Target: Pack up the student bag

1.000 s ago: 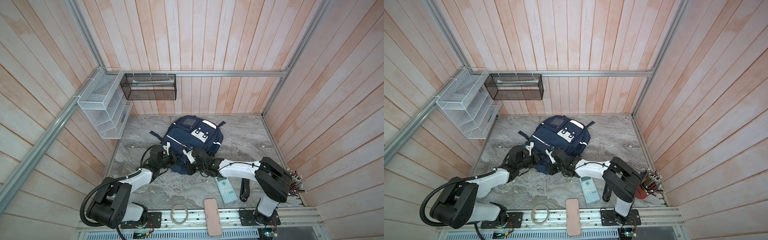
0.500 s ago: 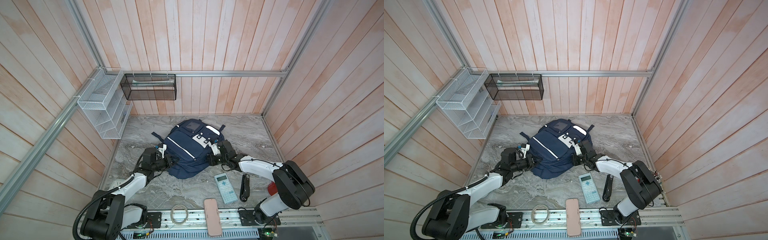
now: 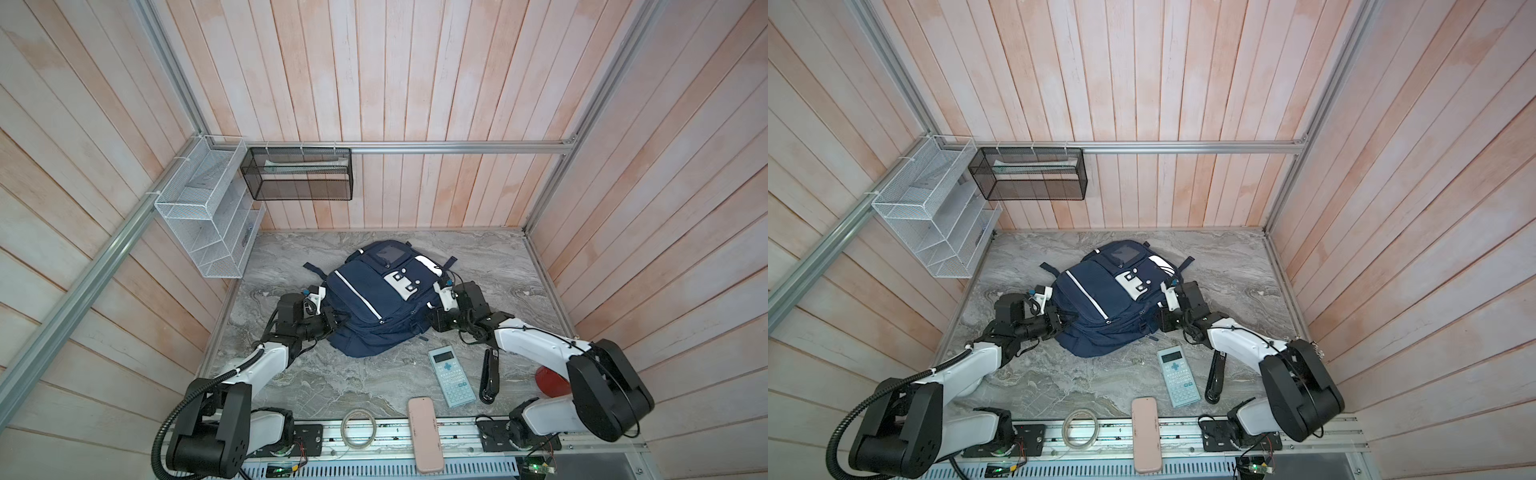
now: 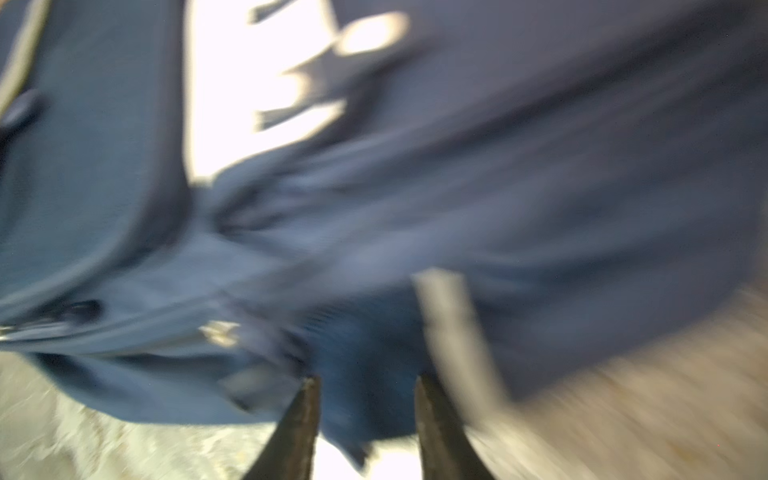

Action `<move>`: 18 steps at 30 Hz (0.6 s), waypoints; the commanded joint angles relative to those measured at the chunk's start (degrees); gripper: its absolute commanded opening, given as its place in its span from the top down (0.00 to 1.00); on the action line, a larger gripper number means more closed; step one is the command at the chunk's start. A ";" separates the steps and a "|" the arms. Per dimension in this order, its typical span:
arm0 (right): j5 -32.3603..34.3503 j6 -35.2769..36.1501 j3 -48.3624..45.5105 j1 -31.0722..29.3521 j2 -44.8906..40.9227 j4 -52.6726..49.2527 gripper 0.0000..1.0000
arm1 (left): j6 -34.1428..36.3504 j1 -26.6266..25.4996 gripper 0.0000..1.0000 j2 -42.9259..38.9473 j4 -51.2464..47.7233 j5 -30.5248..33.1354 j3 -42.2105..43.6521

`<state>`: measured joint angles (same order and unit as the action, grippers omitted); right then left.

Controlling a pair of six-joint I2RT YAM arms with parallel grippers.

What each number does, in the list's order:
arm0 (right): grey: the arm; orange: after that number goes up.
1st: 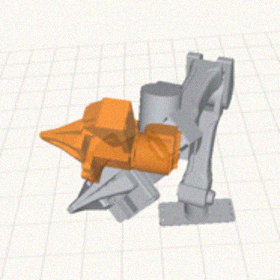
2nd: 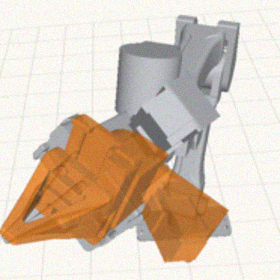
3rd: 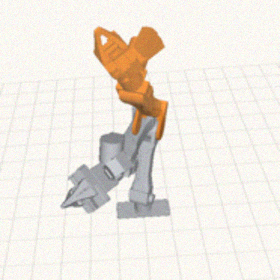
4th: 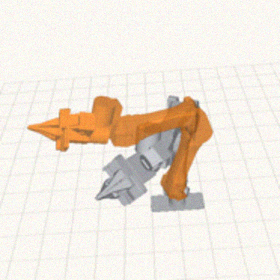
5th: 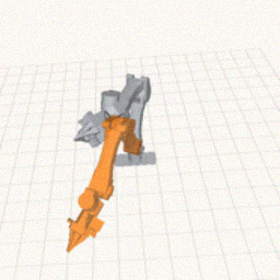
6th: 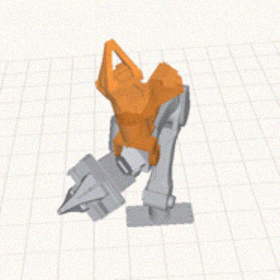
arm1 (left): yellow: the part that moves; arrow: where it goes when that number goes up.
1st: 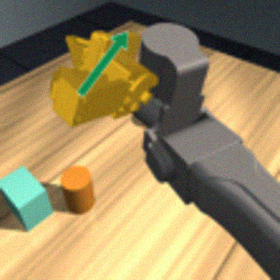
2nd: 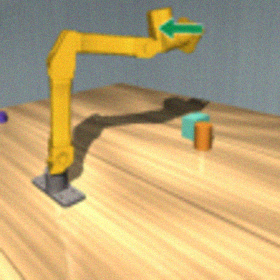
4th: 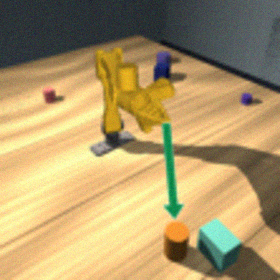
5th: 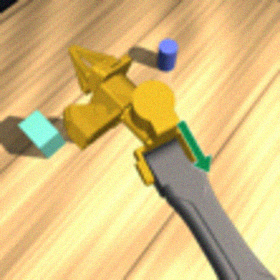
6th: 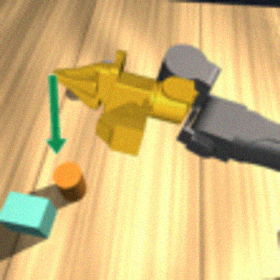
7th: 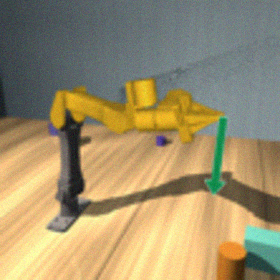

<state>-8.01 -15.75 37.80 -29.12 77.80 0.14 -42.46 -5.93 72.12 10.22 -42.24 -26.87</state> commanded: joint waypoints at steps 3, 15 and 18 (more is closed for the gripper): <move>9.98 2.80 -0.82 -2.12 -6.59 2.37 0.41 | 3.32 1.57 0.84 -0.71 -0.38 3.65 -2.76; -4.74 42.74 13.24 -9.01 5.58 9.61 0.37 | 4.55 5.75 0.55 -5.79 -4.64 6.07 -4.58; -4.47 52.98 14.59 -11.77 8.63 8.78 0.37 | 4.71 5.76 0.54 -7.96 -6.11 5.99 -4.38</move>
<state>-9.69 22.96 51.31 -38.76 84.31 10.09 -38.96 -0.32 66.06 5.63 -37.19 -29.93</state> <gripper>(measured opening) 0.628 0.461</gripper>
